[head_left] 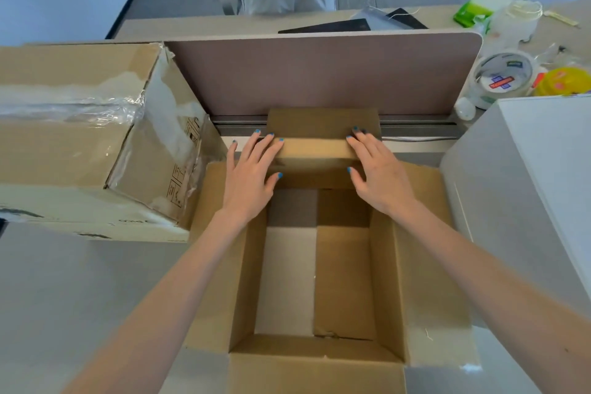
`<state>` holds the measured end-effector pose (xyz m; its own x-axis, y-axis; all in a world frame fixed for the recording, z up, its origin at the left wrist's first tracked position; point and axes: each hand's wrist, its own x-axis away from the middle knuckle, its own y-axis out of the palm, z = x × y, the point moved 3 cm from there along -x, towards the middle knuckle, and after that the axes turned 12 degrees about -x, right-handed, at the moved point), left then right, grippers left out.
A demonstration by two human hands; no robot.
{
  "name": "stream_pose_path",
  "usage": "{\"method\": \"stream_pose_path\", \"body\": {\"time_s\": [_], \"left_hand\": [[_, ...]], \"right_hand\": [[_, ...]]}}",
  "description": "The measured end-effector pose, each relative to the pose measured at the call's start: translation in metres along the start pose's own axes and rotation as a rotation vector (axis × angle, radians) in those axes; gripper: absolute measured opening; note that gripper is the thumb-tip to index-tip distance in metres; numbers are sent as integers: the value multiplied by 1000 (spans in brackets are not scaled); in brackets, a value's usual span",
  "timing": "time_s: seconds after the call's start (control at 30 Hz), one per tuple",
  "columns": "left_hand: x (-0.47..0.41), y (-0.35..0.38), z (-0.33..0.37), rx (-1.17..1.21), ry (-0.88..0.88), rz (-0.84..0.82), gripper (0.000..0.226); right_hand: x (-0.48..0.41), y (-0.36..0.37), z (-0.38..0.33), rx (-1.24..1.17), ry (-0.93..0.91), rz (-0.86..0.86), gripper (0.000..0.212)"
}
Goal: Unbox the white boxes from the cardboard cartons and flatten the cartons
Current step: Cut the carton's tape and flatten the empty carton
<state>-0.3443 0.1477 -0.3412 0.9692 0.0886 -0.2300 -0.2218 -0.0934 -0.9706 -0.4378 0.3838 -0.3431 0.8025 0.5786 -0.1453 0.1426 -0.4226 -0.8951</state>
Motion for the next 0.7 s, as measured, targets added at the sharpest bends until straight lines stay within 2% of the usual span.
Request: {"method": "stream_pose_path", "body": {"time_s": [0.37, 0.6, 0.7], "left_hand": [[11, 5, 6, 112, -68, -3, 51], [13, 10, 10, 205, -112, -79, 33], [10, 9, 11, 252, -130, -133, 30]], "right_hand": [[14, 3, 0, -13, 16, 27, 52], [18, 1, -1, -2, 43, 25, 20], [15, 1, -3, -3, 89, 4, 17]]}}
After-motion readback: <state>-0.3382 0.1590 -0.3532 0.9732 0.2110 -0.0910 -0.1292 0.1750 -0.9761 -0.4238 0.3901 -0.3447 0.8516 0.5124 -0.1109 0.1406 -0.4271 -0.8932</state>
